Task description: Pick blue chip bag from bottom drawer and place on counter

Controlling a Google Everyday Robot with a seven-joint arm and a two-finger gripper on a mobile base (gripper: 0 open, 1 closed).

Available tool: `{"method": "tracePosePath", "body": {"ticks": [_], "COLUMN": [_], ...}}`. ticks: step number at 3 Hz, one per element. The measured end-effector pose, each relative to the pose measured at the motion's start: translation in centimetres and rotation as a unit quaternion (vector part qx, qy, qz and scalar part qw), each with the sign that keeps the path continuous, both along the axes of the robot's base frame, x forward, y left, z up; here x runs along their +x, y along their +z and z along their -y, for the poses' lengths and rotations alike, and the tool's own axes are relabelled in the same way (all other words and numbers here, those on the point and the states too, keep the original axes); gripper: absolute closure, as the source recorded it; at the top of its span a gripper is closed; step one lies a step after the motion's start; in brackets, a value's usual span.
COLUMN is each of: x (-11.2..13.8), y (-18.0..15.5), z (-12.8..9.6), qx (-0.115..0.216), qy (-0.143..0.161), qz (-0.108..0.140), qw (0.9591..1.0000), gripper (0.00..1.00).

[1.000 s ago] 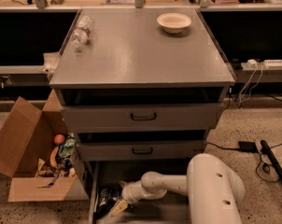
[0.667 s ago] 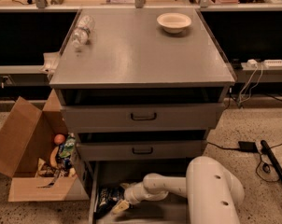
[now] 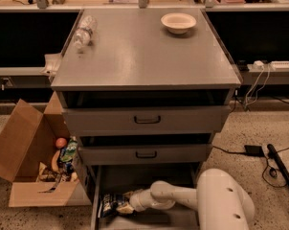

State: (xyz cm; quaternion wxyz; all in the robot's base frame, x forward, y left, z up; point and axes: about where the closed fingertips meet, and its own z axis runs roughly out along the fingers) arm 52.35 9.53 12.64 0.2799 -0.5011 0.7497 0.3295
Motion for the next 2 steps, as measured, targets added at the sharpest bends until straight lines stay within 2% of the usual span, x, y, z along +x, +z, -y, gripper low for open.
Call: {"method": "tracePosePath", "body": {"ticks": [1, 2], "x": [-0.2, 0.0], "y": [2.2, 7.9], "z": [0.9, 3.2], "qx": [0.073, 0.177], "qy": [-0.013, -0.025], "qz": [0.029, 0.093], "qw": [0.9968, 0.9795], "gripper": [0.84, 1.0]}}
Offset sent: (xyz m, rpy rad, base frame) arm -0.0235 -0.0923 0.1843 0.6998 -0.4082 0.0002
